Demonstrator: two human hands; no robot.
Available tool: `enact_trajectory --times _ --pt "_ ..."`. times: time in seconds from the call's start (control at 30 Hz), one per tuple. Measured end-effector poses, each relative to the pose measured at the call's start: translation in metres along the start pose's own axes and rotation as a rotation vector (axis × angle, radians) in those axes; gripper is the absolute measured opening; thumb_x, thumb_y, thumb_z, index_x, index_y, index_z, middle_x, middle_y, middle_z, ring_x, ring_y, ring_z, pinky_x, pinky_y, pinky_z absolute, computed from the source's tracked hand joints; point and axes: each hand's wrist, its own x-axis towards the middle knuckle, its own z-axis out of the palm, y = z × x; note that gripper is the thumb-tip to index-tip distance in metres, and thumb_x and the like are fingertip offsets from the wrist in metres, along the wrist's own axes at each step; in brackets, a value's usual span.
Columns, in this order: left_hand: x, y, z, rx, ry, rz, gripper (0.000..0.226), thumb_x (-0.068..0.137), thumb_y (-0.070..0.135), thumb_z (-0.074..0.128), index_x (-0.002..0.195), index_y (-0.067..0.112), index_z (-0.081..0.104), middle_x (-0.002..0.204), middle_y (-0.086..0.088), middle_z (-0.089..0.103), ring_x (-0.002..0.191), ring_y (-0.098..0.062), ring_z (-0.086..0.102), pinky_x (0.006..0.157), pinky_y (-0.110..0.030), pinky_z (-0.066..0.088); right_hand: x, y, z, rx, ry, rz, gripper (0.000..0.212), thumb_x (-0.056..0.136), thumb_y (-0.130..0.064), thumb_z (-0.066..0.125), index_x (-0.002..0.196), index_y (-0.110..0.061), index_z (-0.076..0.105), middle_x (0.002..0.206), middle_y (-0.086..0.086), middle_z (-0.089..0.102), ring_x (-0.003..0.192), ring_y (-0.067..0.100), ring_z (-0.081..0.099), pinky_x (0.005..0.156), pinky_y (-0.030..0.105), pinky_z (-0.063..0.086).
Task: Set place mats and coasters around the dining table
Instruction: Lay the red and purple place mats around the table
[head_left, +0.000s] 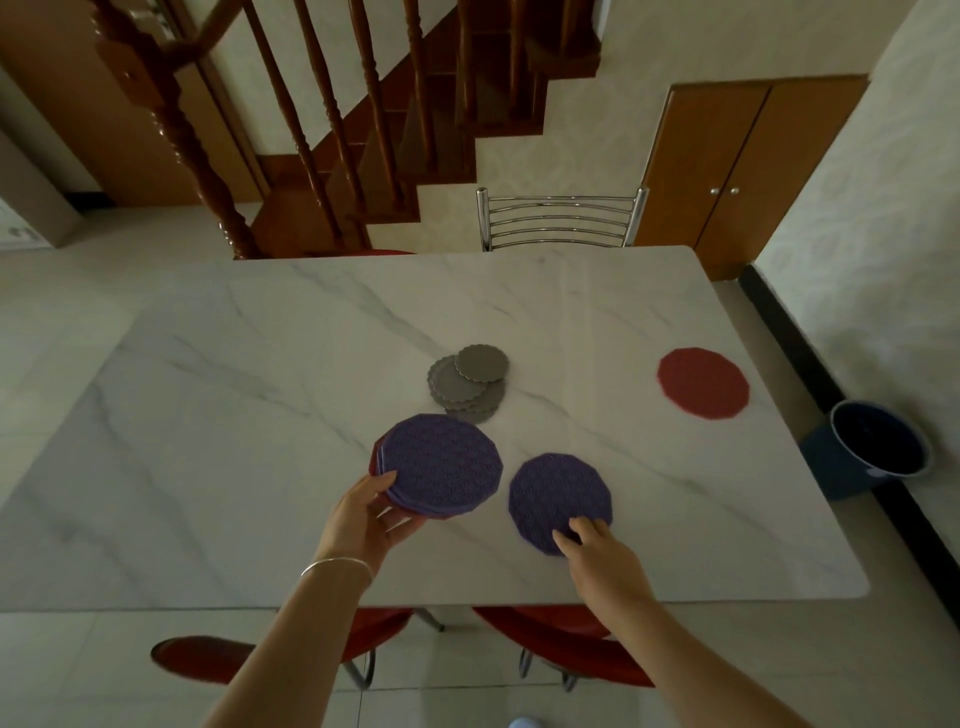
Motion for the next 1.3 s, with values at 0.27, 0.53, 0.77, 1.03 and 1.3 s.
enact_trajectory --times 0.27,0.53,0.77,1.03,1.3 --pt "-0.008 0.000 0.004 -0.003 0.012 0.002 0.020 0.080 0.011 0.065 0.100 0.009 0.064 0.087 -0.013 0.072 0.075 -0.029 0.072 0.060 -0.038 0.059 0.024 -0.046 -0.076 0.490 0.375 -0.011 0.036 0.092 -0.016 0.047 0.128 -0.014 0.050 0.130 0.001 0.048 0.123 0.019 0.041 0.093 0.030 0.044" --pt "-0.016 0.037 0.000 0.059 -0.082 0.087 0.026 0.081 0.019 0.068 0.106 0.009 0.066 0.096 -0.015 0.074 0.083 -0.028 0.072 0.062 -0.035 0.059 0.063 -0.144 -0.132 0.479 0.165 -0.230 0.066 0.082 -0.054 0.059 0.135 -0.019 0.041 0.139 0.000 0.041 0.130 0.019 0.032 0.102 0.040 0.040" --pt "0.001 0.091 -0.048 0.076 -0.186 0.106 0.037 0.076 0.026 0.071 0.109 0.009 0.067 0.105 -0.018 0.072 0.091 -0.030 0.071 0.068 -0.036 0.058 0.091 -0.205 -0.146 0.500 0.189 -0.216 0.060 0.085 -0.051 0.057 0.135 -0.020 0.046 0.133 0.003 0.049 0.123 0.020 0.043 0.103 0.035 0.038" --pt "0.019 0.172 -0.138 0.139 -0.257 0.063 0.027 0.085 0.022 0.067 0.108 0.009 0.066 0.098 -0.014 0.074 0.090 -0.030 0.071 0.065 -0.036 0.059 0.112 -0.318 -0.171 0.422 0.400 -0.152 0.018 0.093 -0.020 0.048 0.088 -0.006 0.058 0.075 0.015 0.066 0.063 0.028 0.055 0.055 0.035 0.039" --pt "0.028 0.225 -0.245 0.079 -0.162 0.047 0.020 0.083 0.013 0.064 0.103 0.010 0.064 0.095 -0.014 0.070 0.085 -0.030 0.069 0.061 -0.035 0.058 0.143 -0.378 -0.159 0.329 0.382 0.021 0.020 0.084 -0.002 0.046 0.100 -0.007 0.057 0.082 0.017 0.068 0.073 0.037 0.060 0.057 0.036 0.039"
